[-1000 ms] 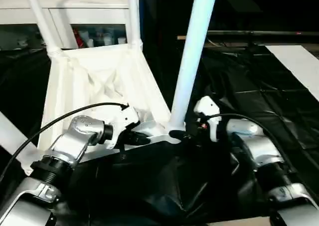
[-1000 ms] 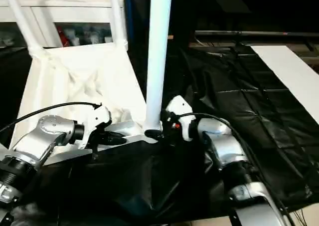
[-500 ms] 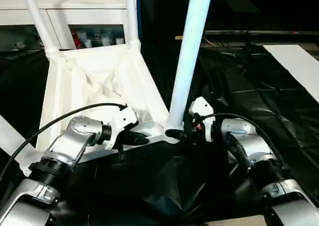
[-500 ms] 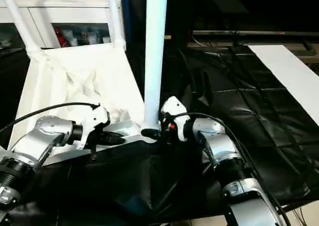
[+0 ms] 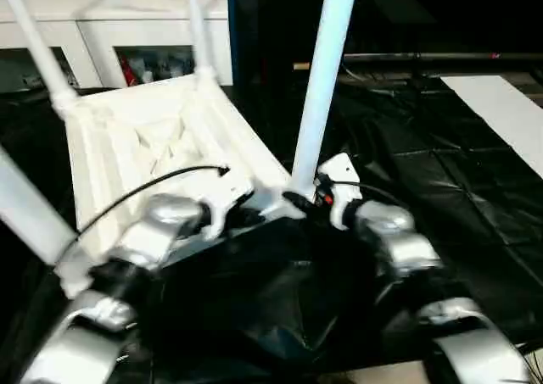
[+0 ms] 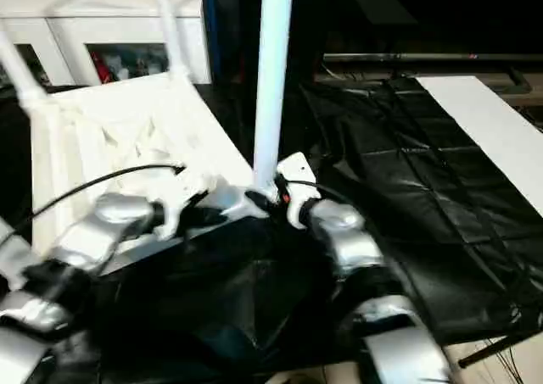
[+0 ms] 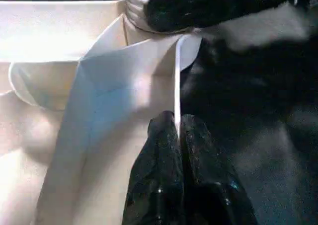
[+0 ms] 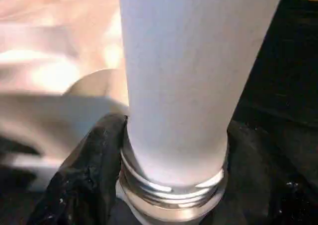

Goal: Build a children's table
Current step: Rotate leg to tighten

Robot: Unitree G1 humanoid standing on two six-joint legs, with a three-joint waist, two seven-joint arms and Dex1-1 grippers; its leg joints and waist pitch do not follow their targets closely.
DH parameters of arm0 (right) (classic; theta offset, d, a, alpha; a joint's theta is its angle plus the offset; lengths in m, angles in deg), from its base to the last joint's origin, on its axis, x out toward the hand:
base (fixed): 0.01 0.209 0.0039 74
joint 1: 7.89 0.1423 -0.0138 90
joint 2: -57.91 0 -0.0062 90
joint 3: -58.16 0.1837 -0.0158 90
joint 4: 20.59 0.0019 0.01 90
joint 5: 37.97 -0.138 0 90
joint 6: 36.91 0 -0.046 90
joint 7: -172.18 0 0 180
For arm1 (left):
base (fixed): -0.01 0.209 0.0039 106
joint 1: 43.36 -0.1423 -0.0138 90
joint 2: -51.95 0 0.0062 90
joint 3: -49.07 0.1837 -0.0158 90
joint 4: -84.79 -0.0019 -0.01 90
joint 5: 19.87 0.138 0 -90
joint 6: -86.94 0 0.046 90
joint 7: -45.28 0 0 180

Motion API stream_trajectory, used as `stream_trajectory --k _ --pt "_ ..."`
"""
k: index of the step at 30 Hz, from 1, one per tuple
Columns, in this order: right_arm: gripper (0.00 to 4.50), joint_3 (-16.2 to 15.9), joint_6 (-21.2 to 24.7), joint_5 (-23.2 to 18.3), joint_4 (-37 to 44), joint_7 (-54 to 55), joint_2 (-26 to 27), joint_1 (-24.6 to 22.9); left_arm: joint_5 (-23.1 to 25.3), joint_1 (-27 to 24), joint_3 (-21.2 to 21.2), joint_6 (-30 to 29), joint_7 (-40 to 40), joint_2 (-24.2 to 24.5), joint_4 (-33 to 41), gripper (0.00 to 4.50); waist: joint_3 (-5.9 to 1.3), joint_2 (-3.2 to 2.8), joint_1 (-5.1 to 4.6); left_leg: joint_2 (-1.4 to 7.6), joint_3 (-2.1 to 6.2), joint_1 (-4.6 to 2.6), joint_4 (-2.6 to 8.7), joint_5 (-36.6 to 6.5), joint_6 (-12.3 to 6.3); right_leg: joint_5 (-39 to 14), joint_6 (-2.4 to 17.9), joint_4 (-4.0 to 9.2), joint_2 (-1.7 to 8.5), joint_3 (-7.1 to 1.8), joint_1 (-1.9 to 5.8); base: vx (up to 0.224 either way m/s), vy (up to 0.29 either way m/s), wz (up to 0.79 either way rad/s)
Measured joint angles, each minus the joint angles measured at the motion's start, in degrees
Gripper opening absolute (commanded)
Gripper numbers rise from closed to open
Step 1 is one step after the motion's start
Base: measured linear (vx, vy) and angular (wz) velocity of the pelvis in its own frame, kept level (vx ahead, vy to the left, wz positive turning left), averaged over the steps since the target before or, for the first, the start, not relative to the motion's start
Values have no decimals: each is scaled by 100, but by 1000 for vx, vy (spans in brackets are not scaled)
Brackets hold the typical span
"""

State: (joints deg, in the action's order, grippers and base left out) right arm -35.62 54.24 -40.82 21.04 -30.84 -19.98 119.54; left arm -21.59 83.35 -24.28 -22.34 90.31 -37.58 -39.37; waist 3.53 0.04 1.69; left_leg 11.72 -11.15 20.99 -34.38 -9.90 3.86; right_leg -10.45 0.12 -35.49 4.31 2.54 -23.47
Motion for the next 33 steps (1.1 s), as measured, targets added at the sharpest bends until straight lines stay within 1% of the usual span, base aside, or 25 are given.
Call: stream_trajectory --k 4,8,9,10,11,12,14,16,18,21,23,27,29,32,33 --pt "268 84 -1 135 -420 971 295 325 147 247 -48 -114 -660 -440 -327 0 -4 -6 17 -9 -2 10 8 0 -1 1 1 49 6 -1 11 0 0 0" --pt "268 134 -85 138 -478 1006 287 323 189 298 -46 -114 -748 -547 -407 0 -8 -10 26 -21 -8 4 8 -2 -5 1 2 54 13 -18 32 0 0 0" --pt "302 151 -123 133 -478 958 275 305 189 298 -44 -115 -747 -553 -407 0 -9 -12 27 -21 -7 4 9 -2 -5 1 2 54 13 -17 33 0 0 0" --pt "323 202 -153 109 -463 867 265 279 190 298 -42 -115 -736 -552 -401 0 -9 -12 31 -21 -7 6 12 -2 -5 1 2 53 13 -16 32 0 0 0" --pt "337 256 -184 61 -451 728 246 250 189 297 -42 -115 -703 -542 -393 0 -9 -12 33 -20 -7 6 19 -2 -5 1 2 52 13 -14 32 0 0 0" --pt "337 284 -198 17 -400 590 241 209 188 292 -44 -115 -680 -516 -384 0 -11 -9 26 -19 -7 5 22 -1 -5 1 2 51 12 -11 32 0 0 0" --pt "355 283 -280 -104 -212 155 148 50 185 255 -43 -71 -523 -385 -318 0 -10 -5 9 -12 -3 7 25 -1 -5 2 1 50 11 1 29 0 0 0" --pt "375 249 -294 -147 -137 -189 65 28 186 241 -55 -7 -401 -289 -309 0 -10 -5 -24 -10 1 8 28 -1 -5 3 0 49 10 8 18 0 0 0" --pt "381 128 -217 -221 94 -711 -194 -14 186 158 -33 119 -131 -134 -210 0 -9 -2 -35 -7 11 10 30 -1 -4 4 0 49 9 18 9 0 0 0" --pt "381 -69 -67 -344 496 -1662 -649 -168 121 -14 14 269 451 115 25 0 -9 -3 14 -8 7 8 43 -1 -4 6 3 48 9 16 10 0 0 0" --pt "381 -102 -17 -379 565 -2091 -827 -219 32 -90 44 426 853 309 89 0 -10 -5 31 -8 4 9 52 -1 -3 10 10 45 9 14 10 0 0 0" --pt "381 -156 7 -442 793 -2727 -962 -378 -181 -295 67 480 1621 597 351 0 -13 -11 63 -7 -4 12 62 -1 -3 25 35 45 9 10 12 0 0 0" --pt "381 -264 90 -459 890 -3017 -1010 -389 -200 -298 91 534 1841 652 362 0 -12 -15 108 -7 -8 22 62 -1 -3 24 35 51 9 9 10 0 0 0" --pt "381 -394 116 -485 952 -3277 -1070 -406 -195 -290 118 602 1918 674 346 0 -12 -15 159 -8 -17 23 60 -3 -8 24 35 56 11 1 11 0 0 0" --pt "365 -428 119 -485 951 -3311 -1084 -414 -194 -287 118 603 1923 681 339 0 -12 -14 165 -8 -18 22 60 -3 -8 24 35 56 11 1 11 0 0 0"
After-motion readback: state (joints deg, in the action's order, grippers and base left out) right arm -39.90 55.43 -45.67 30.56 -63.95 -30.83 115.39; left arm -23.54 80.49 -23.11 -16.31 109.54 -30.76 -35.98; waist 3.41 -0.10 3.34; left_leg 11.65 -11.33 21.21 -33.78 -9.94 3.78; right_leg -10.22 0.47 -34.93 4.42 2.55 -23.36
